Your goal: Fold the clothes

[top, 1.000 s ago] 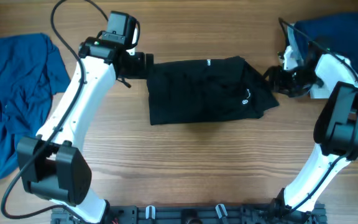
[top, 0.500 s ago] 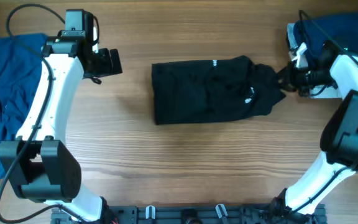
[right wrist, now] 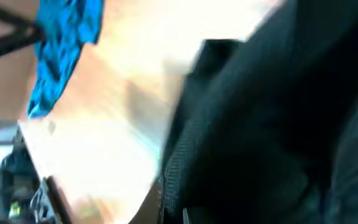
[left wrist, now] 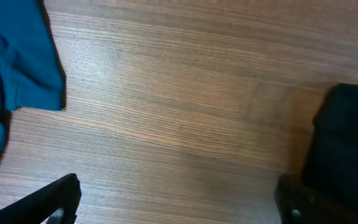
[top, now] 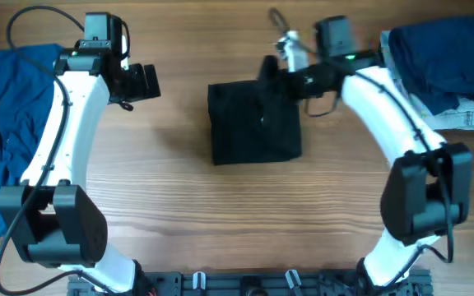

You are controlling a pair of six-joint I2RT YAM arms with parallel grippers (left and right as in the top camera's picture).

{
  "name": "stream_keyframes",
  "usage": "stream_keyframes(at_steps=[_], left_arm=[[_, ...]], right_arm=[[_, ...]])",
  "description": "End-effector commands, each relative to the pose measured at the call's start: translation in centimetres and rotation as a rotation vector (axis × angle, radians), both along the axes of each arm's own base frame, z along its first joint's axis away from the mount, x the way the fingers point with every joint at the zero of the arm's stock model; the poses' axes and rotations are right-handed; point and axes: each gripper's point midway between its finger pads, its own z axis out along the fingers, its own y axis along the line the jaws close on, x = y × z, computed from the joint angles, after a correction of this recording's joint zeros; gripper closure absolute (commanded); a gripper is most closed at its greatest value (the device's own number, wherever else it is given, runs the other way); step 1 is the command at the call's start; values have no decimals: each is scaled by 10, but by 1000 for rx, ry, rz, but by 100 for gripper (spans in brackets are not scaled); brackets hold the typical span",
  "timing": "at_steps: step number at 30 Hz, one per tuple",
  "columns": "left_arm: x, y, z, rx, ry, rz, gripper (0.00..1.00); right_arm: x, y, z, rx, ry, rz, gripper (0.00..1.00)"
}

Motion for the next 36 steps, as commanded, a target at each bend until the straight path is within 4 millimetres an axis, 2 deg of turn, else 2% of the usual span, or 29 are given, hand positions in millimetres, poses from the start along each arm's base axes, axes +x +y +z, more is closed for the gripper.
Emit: stream_keyframes(at_steps=[1, 5, 11, 17, 18, 19, 20, 21, 22, 25, 29, 30, 31, 34, 36], left_arm=[[4, 5, 1, 4, -13, 17, 0], [6, 5, 1, 3, -18, 17, 0], [9, 5, 2, 3, -32, 17, 0], [9, 5, 2, 3, -33, 17, 0], [9, 5, 2, 3, -33, 17, 0], [9, 5, 2, 3, -33, 17, 0], [9, 5, 2, 3, -34, 17, 0], [9, 5, 2, 3, -34, 17, 0], [9, 5, 3, 3, -35, 17, 0], [10, 5, 3, 3, -37, 17, 0], [10, 5, 3, 3, -38, 17, 0], [11, 5, 3, 3, -41, 17, 0], [12, 5, 3, 3, -44, 17, 0], [16, 9, 6, 1, -67, 32, 0], [18, 19, 7, -8, -78, 77, 0]], right_arm=[[-11, 44, 14, -42, -84, 33, 96], [-19, 79, -2, -60, -91, 64, 95], [-25, 115, -43, -58, -64, 114, 95], [-34, 153, -55, -17, -91, 148, 96], [-35, 158, -57, -15, -96, 151, 92], [-36, 160, -58, -13, -97, 156, 70], [-38, 162, -58, -11, -95, 162, 10], [-40, 164, -56, 4, -90, 174, 0], [-42, 166, -51, 23, -87, 186, 1], [-39, 165, -20, 46, -112, 149, 0], [-36, 150, 24, 24, -194, 81, 1], [-33, 143, 25, -13, -203, 48, 0], [-29, 131, 18, -82, -203, 5, 0], [-29, 98, -13, -287, -161, -99, 1], [-35, 94, -26, -349, -144, -97, 8]])
